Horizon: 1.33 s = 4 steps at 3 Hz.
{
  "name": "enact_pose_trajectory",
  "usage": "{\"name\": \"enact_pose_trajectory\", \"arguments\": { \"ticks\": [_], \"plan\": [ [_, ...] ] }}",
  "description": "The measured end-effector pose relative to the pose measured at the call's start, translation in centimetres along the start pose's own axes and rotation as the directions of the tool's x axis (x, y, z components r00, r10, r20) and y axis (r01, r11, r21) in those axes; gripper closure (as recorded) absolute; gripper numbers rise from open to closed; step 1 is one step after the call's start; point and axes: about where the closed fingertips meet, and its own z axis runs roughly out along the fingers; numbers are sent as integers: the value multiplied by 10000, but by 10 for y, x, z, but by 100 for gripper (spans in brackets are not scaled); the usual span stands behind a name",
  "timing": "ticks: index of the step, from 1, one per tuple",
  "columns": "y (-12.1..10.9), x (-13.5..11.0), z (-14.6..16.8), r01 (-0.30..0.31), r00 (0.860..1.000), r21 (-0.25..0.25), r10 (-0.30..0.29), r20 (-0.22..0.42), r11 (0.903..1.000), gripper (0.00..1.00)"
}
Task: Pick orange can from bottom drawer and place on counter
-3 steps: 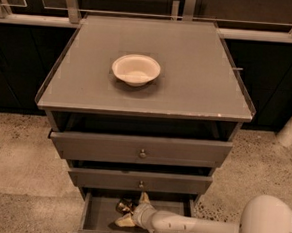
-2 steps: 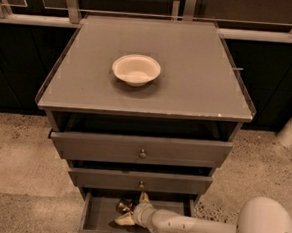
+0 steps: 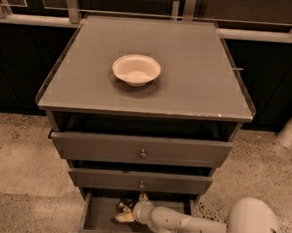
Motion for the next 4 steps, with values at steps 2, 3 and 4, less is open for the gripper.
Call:
{"name": "enact_pose_trajectory", "arguments": {
  "ticks": [2,3,4],
  "plan": [
    [-1,27,20,-546,9979,-117,542,-355,9984,0],
    [4,42,26,-808,9955,-93,803,-499,9967,0],
    [5,42,26,-818,9954,-95,812,-504,9966,19]
  ]
}}
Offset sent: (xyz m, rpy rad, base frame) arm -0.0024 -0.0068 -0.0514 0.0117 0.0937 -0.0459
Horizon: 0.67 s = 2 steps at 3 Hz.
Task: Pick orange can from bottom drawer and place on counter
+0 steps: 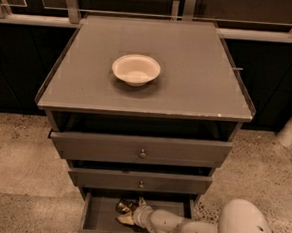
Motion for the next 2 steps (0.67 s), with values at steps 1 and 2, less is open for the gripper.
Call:
{"name": "enact_pose_trajectory", "arguments": {
  "ticks": [1,2],
  "plan": [
    [0,0,0,0,10000,0,0,0,10000,41],
    [0,0,0,0,10000,-1,0,0,10000,66]
  ]
}}
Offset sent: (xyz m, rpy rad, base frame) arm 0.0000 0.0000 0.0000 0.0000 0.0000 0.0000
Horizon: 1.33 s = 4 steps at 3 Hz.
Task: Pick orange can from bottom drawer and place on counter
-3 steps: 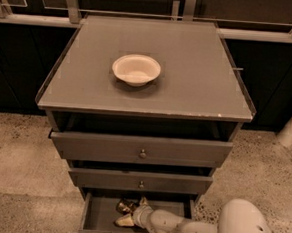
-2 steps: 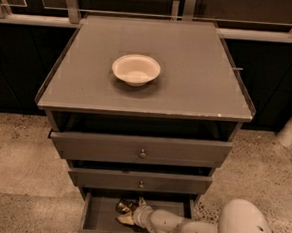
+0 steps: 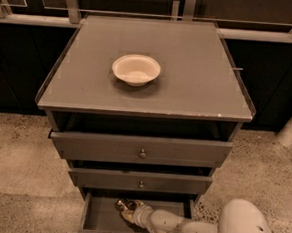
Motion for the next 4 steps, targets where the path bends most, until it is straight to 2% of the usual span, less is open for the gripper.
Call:
{"name": "enact_pose_trajectory", "arguments": {
  "ticks": [1,2,3,4],
  "plan": [
    [0,0,0,0,10000,0,0,0,10000,88],
    [5,-14,-14,386,9992,-282,-384,72,9989,100],
    [7,-17,-52,611,9978,-672,-628,-232,9959,100],
    [24,-8,-98,523,9938,-1708,-681,-875,9839,100]
  ]
}}
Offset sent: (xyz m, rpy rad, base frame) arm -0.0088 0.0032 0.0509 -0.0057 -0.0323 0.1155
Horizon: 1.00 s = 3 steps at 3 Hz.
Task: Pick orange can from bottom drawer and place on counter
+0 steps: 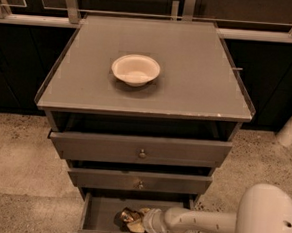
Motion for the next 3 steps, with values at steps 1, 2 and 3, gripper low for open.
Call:
{"name": "enact_pose_trajectory", "arguments": {
  "ticks": [1,2,3],
  "plan": [
    [23,5,-53,-77,9997,-712,61,-225,9974,100],
    [23,5,-53,-77,9997,-712,61,-225,9974,100],
    [22,-5,-76,42,9999,-525,-47,-95,9986,100]
  ]
}}
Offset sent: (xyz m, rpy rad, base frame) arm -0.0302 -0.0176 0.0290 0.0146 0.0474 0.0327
